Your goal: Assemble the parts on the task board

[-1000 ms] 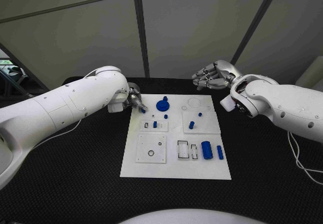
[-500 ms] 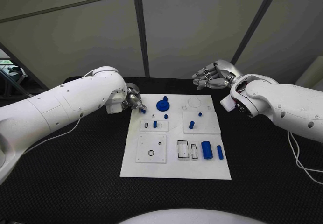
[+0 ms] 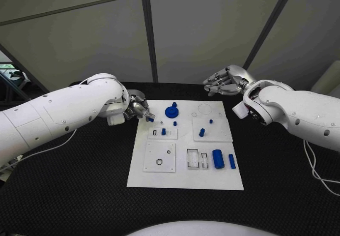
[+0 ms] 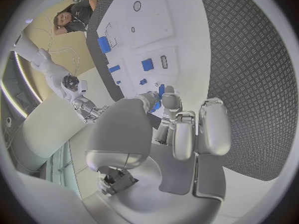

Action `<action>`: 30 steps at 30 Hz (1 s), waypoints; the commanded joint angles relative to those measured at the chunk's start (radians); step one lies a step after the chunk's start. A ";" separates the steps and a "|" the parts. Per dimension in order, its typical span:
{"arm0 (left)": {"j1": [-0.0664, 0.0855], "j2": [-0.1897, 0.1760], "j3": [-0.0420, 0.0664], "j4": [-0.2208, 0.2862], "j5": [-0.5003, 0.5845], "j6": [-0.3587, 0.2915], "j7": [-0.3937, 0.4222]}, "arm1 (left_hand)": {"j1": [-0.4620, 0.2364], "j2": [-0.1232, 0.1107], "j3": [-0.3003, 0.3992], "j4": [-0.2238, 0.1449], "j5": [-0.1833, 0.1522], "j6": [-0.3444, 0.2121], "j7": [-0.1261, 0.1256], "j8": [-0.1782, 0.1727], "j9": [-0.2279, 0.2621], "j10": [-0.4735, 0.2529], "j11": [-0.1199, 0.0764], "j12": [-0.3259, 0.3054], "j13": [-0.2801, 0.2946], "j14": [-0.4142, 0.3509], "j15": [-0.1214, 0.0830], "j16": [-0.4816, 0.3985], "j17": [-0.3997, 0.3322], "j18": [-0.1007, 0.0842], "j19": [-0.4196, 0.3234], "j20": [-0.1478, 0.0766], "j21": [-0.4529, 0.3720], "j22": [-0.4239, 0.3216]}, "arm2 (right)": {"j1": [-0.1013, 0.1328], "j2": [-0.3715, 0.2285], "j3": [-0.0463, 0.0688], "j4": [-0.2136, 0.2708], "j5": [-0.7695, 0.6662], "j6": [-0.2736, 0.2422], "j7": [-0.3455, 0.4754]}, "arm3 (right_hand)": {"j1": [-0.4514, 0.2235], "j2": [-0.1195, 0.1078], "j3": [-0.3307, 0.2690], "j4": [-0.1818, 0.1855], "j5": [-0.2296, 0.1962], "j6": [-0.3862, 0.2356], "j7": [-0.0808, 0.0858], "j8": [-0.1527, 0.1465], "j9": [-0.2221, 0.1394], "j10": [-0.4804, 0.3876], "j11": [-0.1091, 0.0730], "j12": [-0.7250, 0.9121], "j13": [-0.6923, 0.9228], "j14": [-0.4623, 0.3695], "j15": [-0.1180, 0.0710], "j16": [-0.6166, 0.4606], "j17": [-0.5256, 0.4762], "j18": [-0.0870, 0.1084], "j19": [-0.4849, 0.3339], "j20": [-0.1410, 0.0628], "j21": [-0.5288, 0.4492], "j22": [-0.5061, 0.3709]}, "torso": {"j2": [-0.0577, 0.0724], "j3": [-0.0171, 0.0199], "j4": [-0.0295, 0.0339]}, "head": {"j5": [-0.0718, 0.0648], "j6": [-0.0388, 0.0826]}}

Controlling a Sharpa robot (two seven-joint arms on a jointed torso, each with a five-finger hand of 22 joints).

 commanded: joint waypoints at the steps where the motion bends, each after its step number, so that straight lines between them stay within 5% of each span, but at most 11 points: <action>1: -0.003 -0.017 -0.001 0.033 0.017 -0.087 0.009 | -0.004 -0.006 0.108 -0.103 -0.004 0.001 -0.005 0.005 0.002 0.009 -0.002 0.007 0.001 0.099 -0.005 0.000 0.245 -0.064 0.002 -0.001 -0.002 0.009 | 0.001 0.002 0.000 -0.001 -0.002 0.002 0.008 | -0.004 0.000 0.008 0.000 0.003 -0.003 0.000 0.003 0.001 -0.006 0.000 0.004 -0.002 -0.007 0.001 -0.006 -0.001 0.016 0.001 0.008 -0.006 -0.001 | -0.002 0.0015 0.0025 | 0.003 -0.001; 12: -0.037 -0.061 -0.005 0.126 -0.003 -0.198 0.006 | -0.014 -0.021 0.143 -0.116 -0.003 0.006 -0.008 0.009 0.006 0.018 -0.005 0.004 -0.002 0.098 -0.009 -0.004 0.239 -0.064 0.003 -0.005 -0.003 0.010 | -0.001 0.003 0.000 -0.005 -0.006 -0.001 0.014 | -0.003 -0.001 0.011 -0.002 0.003 -0.004 0.000 0.003 0.001 -0.009 0.001 0.004 -0.002 -0.014 0.003 -0.008 -0.004 0.016 -0.002 0.009 -0.011 -0.003 | -0.005 0.0015 0.0038 | 0.003 -0.001; 21: -0.047 -0.062 -0.031 0.149 -0.026 -0.225 0.001 | -0.019 -0.028 0.159 -0.122 -0.004 0.008 -0.008 0.011 0.008 0.023 -0.006 0.004 -0.001 0.097 -0.010 -0.005 0.238 -0.065 0.005 -0.006 0.000 0.013 | -0.004 0.007 0.000 -0.010 -0.007 0.008 0.013 | -0.002 0.001 0.013 -0.002 0.003 -0.004 0.001 0.003 0.001 -0.009 0.001 0.004 -0.002 -0.015 0.003 -0.008 -0.004 0.016 -0.003 0.010 -0.012 -0.004 | -0.002 0.0012 0.0029 | 0.006 0.000; 30: -0.056 -0.061 -0.043 0.159 -0.028 -0.208 -0.004 | -0.026 -0.034 0.171 -0.125 -0.004 0.010 -0.010 0.014 0.011 0.031 -0.007 0.009 0.005 0.097 -0.011 -0.006 0.237 -0.065 0.006 -0.007 -0.001 0.013 | -0.005 0.008 0.000 -0.011 -0.008 0.015 0.012 | -0.004 0.002 0.013 -0.001 0.002 -0.004 0.001 0.003 0.001 -0.009 0.001 0.004 -0.002 -0.016 0.004 -0.007 -0.005 0.016 -0.004 0.010 -0.013 -0.004 | -0.001 0.0021 0.0021 | 0.007 -0.004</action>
